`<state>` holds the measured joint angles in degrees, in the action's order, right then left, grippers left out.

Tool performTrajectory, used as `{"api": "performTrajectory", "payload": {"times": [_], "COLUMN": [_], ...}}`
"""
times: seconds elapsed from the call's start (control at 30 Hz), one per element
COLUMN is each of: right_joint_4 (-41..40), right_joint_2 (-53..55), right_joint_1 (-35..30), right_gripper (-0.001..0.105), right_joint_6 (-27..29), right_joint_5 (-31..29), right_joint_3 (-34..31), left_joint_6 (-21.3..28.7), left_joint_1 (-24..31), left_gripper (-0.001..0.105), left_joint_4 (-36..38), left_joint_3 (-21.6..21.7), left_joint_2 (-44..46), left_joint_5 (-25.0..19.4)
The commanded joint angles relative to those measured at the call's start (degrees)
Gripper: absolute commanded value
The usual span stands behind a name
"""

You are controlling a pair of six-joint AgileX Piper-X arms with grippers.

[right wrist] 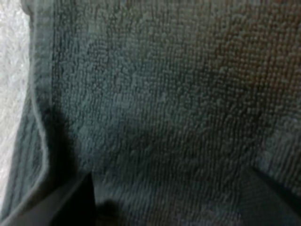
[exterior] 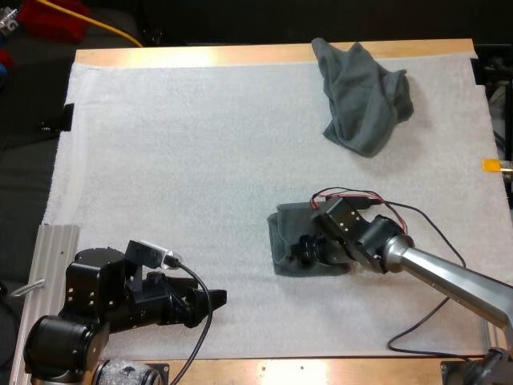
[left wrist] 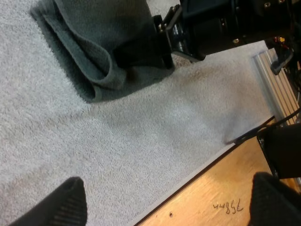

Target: Pick towel from pile, fold and stack

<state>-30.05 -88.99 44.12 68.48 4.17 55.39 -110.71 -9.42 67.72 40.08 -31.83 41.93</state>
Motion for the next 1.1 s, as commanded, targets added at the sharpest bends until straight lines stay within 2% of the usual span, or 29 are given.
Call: {"api": "performTrajectory", "payload": {"times": [0.0,0.3,0.77,1.07], "right_joint_4": [-0.7,-3.9,-15.6,-16.1], "right_joint_2": [1.1,9.7,25.1,34.3], "right_joint_1": [0.1,0.1,0.1,0.1], "right_gripper": [0.065,0.065,0.065,0.065], "right_joint_6": [0.3,1.2,1.2,0.2], "right_joint_5": [0.4,0.4,1.3,3.6], "right_joint_3": [0.3,0.3,0.3,0.3], "left_joint_6": [0.3,0.3,0.9,0.9], "left_joint_1": [-0.4,-0.4,-0.4,-0.4], "left_gripper": [0.069,0.069,0.069,0.07], "left_joint_4": [0.2,0.2,-2.8,-7.0], "left_joint_3": [0.3,0.3,0.3,0.3], "left_joint_2": [0.2,0.2,0.2,-6.2], "left_joint_5": [0.3,0.3,-0.1,0.3]}}
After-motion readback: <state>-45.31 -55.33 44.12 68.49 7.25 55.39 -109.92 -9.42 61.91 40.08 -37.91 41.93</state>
